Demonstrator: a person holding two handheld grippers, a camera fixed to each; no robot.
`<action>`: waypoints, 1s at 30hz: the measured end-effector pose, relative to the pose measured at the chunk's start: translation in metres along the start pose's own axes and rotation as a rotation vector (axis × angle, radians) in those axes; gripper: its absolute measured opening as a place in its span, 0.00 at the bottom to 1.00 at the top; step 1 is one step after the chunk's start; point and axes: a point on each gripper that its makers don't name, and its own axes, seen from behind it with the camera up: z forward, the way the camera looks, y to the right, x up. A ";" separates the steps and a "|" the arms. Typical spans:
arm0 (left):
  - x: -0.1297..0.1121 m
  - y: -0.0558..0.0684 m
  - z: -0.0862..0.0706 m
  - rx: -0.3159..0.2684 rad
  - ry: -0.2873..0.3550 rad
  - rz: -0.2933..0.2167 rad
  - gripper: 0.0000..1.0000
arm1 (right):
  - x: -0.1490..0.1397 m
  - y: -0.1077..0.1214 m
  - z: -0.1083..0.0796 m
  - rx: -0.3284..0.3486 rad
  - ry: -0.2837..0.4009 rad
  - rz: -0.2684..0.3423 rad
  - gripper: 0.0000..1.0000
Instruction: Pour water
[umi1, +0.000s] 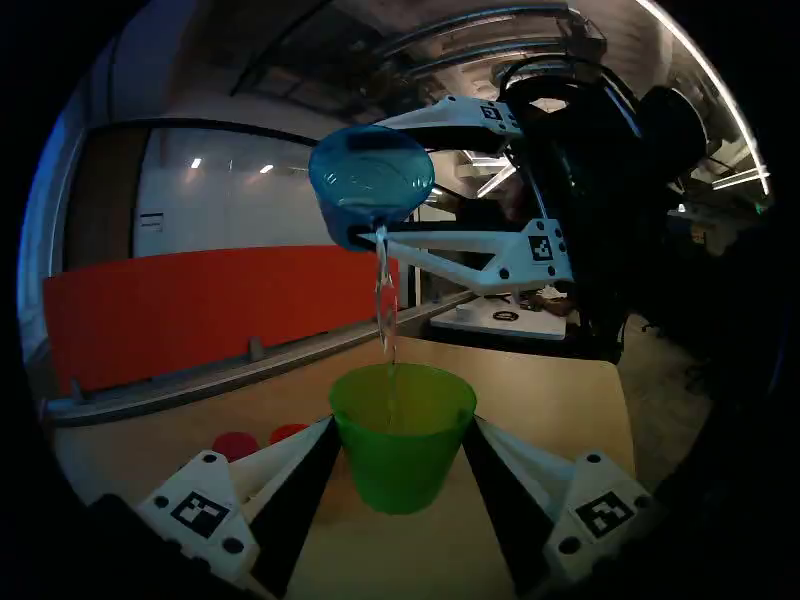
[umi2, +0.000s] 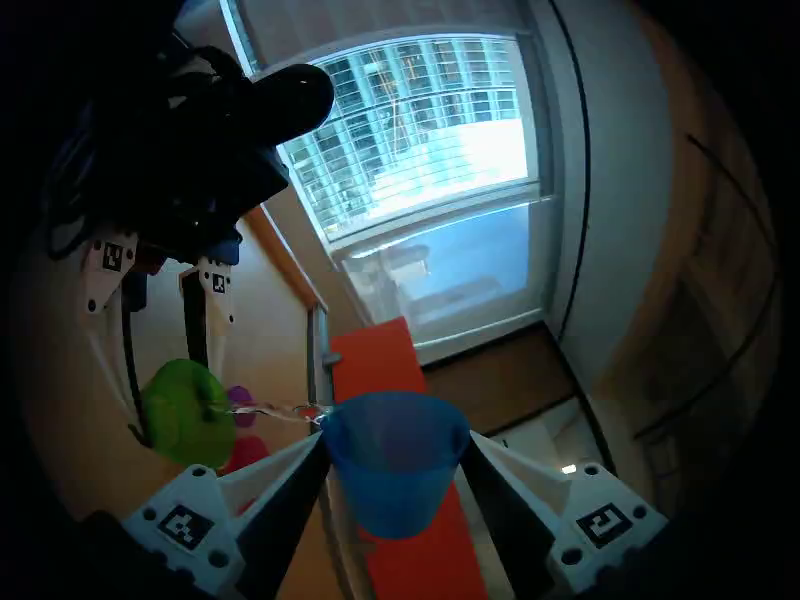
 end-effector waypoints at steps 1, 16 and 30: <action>0.000 0.001 0.000 -0.001 0.000 0.001 0.84 | 0.000 0.001 0.000 -0.001 0.000 -0.004 0.90; 0.002 0.001 0.000 -0.003 0.002 0.002 0.83 | 0.001 0.007 -0.003 -0.014 -0.001 -0.066 0.90; 0.001 0.001 0.002 -0.006 0.002 0.003 0.83 | -0.001 0.011 -0.004 -0.021 -0.002 -0.122 0.90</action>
